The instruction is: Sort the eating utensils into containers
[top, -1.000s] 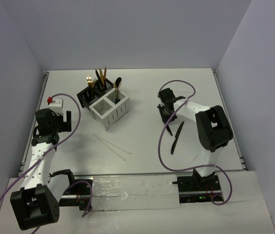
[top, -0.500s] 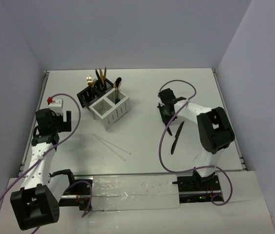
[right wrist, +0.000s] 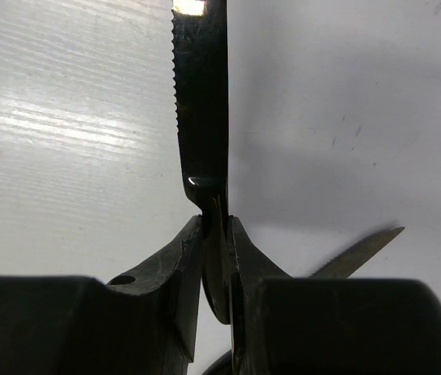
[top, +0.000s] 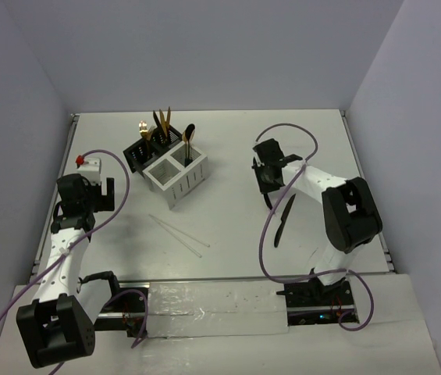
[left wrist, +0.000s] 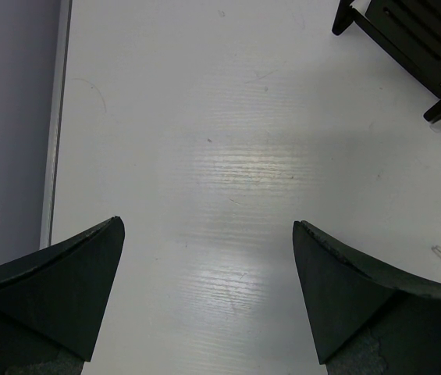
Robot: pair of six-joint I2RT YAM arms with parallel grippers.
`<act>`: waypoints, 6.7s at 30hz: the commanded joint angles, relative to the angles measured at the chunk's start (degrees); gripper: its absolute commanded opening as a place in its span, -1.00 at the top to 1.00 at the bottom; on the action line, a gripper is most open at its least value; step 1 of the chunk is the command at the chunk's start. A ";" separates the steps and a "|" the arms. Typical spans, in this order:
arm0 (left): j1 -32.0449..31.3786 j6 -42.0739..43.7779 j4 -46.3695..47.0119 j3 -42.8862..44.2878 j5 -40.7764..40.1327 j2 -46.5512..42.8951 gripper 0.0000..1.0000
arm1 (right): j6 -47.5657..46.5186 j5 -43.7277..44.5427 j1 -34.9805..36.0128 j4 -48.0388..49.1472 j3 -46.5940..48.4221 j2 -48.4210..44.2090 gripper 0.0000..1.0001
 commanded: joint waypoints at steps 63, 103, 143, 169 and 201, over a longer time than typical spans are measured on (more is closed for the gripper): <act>0.72 -0.45 1.81 1.55 -1.91 -0.54 -0.99 | 0.33 14.67 26.05 52.46 39.27 24.01 -0.24; 0.81 -0.01 3.48 -0.91 2.14 -1.33 -0.99 | 27.57 3.77 -2.50 -1.96 -23.14 -17.58 -0.15; 1.25 0.16 3.74 -0.30 1.61 -0.72 -0.99 | 26.60 16.43 6.99 -2.22 -19.36 -20.99 1.00; 1.34 -0.10 3.74 -0.12 1.52 -0.81 -0.99 | 12.11 24.25 13.31 12.96 -10.33 -39.29 1.00; 1.51 -0.36 4.62 -0.04 -3.75 2.36 -0.99 | -1.25 5.27 21.40 52.11 53.67 34.80 1.00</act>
